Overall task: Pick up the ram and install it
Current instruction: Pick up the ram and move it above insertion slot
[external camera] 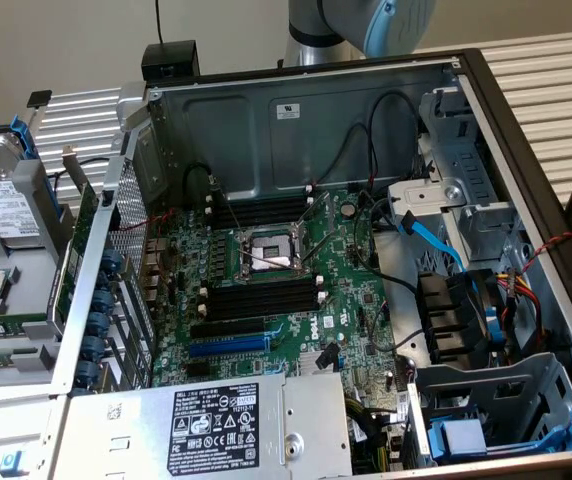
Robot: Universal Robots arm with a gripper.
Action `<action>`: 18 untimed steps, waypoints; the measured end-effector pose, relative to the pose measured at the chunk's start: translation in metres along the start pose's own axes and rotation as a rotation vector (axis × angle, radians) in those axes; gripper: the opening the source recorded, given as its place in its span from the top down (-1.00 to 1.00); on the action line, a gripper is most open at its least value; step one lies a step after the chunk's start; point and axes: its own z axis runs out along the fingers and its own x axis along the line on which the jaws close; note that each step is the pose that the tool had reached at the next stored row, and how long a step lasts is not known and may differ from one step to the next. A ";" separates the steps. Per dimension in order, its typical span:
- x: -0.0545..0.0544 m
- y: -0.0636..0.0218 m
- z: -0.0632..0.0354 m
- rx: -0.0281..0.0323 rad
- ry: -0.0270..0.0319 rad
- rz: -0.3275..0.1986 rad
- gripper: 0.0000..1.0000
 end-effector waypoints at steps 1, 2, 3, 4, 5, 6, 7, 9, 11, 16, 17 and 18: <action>0.000 0.0000 0.0000 0.0000 0.0000 0.000 0.80; 0.000 0.0001 0.0001 0.0001 -0.0001 0.000 0.80; 0.000 0.0001 0.0001 0.0002 -0.0001 0.000 0.80; 0.000 0.0001 0.0003 0.0002 -0.0001 0.000 0.80; 0.000 0.0001 0.0009 0.0002 -0.0002 0.000 0.80; 0.000 0.0001 0.0024 0.0003 -0.0002 0.000 0.80; 0.000 0.0001 0.0041 0.0001 -0.0001 0.000 0.80; 0.000 0.0000 0.0078 0.0000 -0.0001 0.000 0.80; 0.000 -0.0001 0.0114 0.0002 -0.0002 -0.003 0.80; 0.001 -0.0004 0.0193 -0.0006 0.0009 -0.058 0.80; 0.001 -0.0005 0.0208 -0.0007 0.0010 -0.065 0.80; 0.001 -0.0005 0.0223 -0.0007 0.0011 -0.068 0.80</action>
